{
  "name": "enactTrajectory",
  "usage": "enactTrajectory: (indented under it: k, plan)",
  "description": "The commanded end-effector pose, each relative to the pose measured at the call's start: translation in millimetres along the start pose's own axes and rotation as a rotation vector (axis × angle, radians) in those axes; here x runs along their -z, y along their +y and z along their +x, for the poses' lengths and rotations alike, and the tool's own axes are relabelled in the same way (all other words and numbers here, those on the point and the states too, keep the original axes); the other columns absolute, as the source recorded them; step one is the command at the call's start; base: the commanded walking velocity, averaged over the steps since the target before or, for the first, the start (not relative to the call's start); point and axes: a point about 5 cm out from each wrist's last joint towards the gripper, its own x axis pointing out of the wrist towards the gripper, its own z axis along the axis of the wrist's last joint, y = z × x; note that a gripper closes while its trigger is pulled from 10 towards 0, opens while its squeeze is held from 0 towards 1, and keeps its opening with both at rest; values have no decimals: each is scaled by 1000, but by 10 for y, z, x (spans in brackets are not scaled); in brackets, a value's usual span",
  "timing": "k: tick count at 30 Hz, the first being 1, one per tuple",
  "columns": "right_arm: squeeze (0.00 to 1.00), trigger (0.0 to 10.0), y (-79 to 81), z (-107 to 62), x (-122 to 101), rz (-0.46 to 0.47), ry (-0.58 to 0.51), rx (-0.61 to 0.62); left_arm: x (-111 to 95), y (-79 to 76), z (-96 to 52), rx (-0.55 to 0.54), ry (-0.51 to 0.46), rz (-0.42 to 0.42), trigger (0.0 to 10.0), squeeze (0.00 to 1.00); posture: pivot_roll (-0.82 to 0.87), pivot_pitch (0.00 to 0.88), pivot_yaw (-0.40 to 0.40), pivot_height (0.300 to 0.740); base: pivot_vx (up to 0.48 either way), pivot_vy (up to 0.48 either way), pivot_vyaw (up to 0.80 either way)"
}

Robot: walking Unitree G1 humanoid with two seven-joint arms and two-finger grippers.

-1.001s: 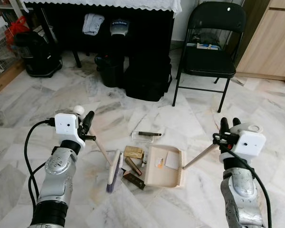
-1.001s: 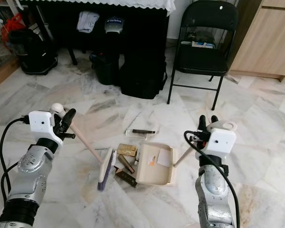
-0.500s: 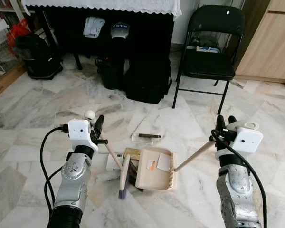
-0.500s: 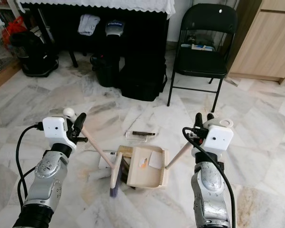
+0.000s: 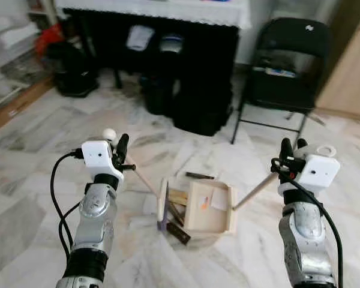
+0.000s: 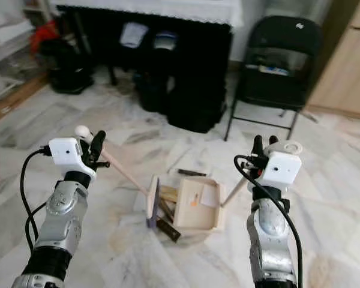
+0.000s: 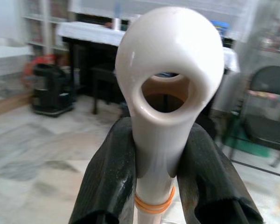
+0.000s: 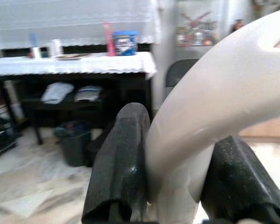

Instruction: Sweep floor

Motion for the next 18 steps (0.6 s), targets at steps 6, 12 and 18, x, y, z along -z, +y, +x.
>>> enactTrajectory:
  k: [6,12,18]
  plan:
    - [0,10000,53,49,-152,19,-77,-11,-32,26,-1,-1,-31,19,9490,0,-93,0,6,740,0,0,800]
    - [0,10000,56,47,-147,19,-80,-6,-40,29,-7,14,-30,32,9608,0,-90,0,14,740,0,0,800]
    - [0,10000,51,44,-131,22,-74,-3,-58,23,4,17,-38,48,9765,0,-83,0,12,740,0,0,800]
